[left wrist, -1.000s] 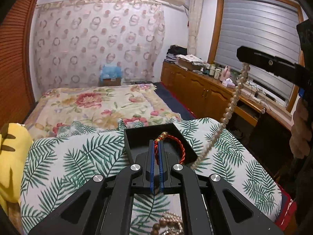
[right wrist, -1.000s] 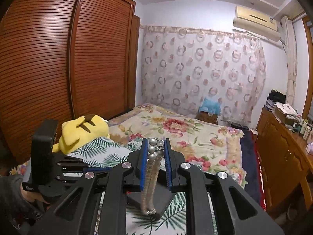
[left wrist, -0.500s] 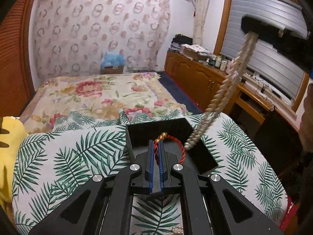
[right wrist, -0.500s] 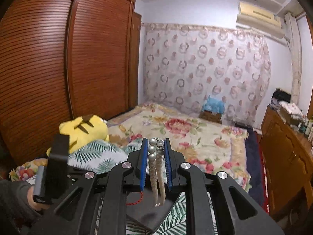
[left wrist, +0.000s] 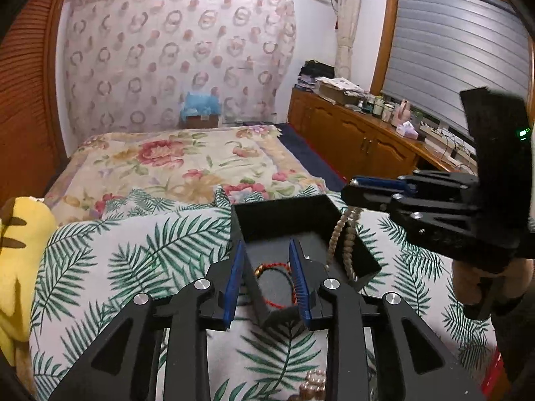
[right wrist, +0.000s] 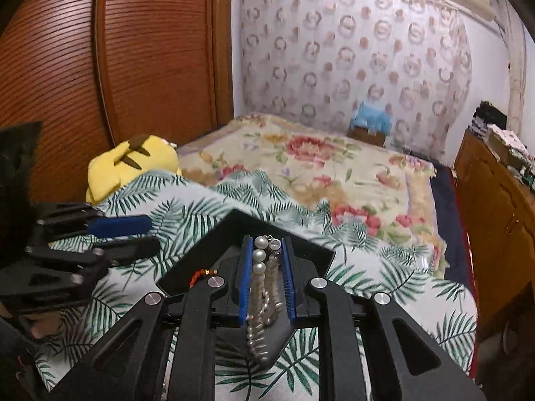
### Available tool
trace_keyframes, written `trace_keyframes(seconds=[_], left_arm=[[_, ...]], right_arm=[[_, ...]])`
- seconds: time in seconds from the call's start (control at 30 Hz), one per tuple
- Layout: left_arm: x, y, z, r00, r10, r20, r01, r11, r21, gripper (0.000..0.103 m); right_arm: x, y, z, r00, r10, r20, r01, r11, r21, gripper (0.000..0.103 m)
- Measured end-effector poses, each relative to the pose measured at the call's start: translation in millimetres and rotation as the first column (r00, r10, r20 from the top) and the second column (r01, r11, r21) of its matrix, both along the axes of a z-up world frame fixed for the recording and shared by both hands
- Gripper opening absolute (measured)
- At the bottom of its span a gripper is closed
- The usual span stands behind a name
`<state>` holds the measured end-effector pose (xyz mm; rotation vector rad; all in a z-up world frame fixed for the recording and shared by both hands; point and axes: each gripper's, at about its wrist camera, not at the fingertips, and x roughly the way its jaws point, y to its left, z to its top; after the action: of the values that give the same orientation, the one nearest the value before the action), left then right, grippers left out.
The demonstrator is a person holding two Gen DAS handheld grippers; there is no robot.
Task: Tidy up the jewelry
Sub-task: 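Lower both held items into the black box and open both tools, then move both tools back from the box to the jewelry pile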
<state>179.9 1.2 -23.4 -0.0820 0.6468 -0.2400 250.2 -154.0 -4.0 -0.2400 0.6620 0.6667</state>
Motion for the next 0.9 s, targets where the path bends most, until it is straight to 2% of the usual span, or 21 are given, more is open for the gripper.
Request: trace_keyframes(seconds=[0.27, 0.6, 0.67, 0.9], left_arm=[[-24.6, 5.2, -6.2, 1.0, 0.014, -0.015, -0.013, 1.0, 0.011, 0.027], [-64.2, 3.2, -15.8, 1.0, 0.004, -0.024, -0.004, 1.0, 0.018, 0.031], [-72.6, 3.3, -19.2, 1.0, 0.005, -0.028, -0.005, 1.0, 0.019, 0.031], [-97.5, 2.0, -30.8, 0.999, 0.007, -0.046, -0.006, 1.0, 0.025, 0.032]], right_arm=[[-11.1, -6.2, -1.0, 1.0, -0.022, -0.003, 0.022, 1.0, 0.009, 0.02], [-61.5, -23.3, -18.3, 0.999, -0.03, -0.028, 0.03, 1.0, 0.009, 0.022], [-74.4, -26.0, -24.4, 0.999, -0.031, -0.037, 0.031, 1.0, 0.002, 0.026], [-114.9, -33.4, -38.5, 0.997, -0.03, -0.065, 0.031, 1.0, 0.004, 0.03]])
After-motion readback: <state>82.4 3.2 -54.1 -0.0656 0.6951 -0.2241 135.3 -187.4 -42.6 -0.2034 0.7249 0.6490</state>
